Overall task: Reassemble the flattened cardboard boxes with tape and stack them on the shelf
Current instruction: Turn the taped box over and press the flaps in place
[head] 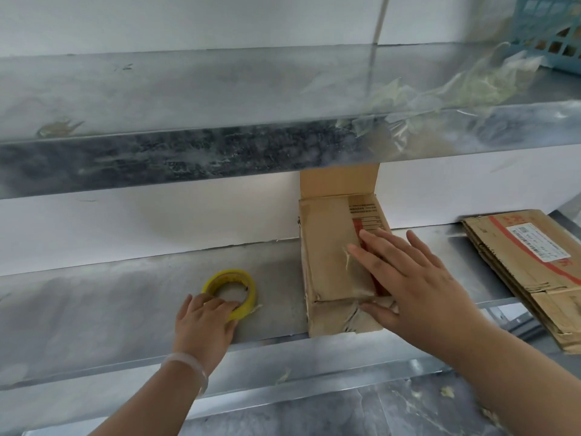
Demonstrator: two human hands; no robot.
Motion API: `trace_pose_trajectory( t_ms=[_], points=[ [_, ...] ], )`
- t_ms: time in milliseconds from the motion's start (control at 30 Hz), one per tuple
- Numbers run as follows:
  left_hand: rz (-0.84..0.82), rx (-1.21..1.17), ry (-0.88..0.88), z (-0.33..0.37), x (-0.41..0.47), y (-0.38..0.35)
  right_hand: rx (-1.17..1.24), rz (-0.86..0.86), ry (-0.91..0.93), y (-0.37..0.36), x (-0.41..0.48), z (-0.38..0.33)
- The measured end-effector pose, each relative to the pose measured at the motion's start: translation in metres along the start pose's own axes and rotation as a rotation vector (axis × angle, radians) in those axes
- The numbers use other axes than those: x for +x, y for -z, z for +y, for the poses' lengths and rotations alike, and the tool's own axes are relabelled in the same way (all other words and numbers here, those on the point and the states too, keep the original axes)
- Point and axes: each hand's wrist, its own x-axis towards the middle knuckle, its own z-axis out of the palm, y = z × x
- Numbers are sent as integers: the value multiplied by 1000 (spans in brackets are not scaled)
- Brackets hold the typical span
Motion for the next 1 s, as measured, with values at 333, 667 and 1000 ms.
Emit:
trace_pose_trajectory(
  t_ms=[333,667,1000],
  points=[
    [50,-292,-24,15,1,45,22,-13,-46,-8,-16,-19],
    [114,-560,0,33,8,93,27,-20,58,-11,-3,-18],
    [175,-670,-42,35,11,121,37,-54,30,6,6,-30]
  ],
)
